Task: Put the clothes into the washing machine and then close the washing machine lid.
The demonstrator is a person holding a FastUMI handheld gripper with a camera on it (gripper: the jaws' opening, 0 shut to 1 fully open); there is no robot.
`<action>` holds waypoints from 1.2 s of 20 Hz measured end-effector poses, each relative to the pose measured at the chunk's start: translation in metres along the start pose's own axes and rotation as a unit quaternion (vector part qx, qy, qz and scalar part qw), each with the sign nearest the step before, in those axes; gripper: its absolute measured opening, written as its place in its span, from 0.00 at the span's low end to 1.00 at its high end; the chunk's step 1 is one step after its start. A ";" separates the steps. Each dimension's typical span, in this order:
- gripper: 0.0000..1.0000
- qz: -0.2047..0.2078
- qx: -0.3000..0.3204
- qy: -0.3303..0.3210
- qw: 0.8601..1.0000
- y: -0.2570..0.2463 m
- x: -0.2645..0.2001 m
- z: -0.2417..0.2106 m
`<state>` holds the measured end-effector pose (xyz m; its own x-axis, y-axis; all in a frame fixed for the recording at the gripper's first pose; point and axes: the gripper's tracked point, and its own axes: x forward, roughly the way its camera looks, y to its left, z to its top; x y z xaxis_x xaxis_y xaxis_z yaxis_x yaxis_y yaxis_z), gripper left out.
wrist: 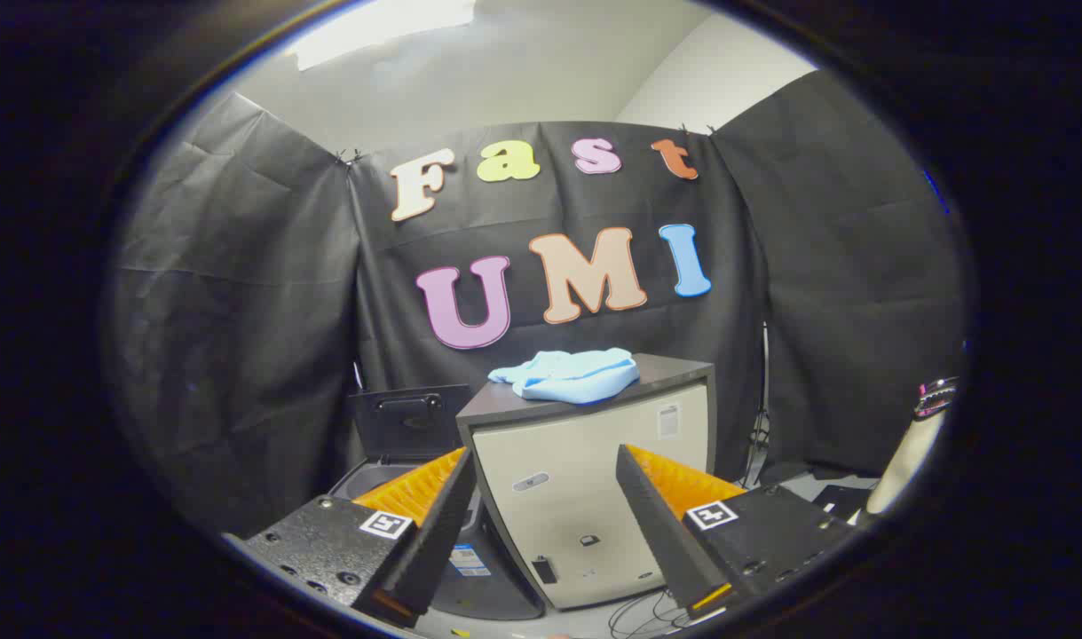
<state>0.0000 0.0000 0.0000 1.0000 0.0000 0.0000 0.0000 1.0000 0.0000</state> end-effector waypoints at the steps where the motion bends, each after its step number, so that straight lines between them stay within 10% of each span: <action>1: 0.97 0.001 -0.001 0.000 1.000 0.001 0.000 0.000; 24: 0.97 0.015 -0.082 0.004 0.996 0.020 0.113 0.047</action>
<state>0.1128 0.0201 0.0469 0.9995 0.0301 -0.0101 -0.0314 0.9860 -0.1640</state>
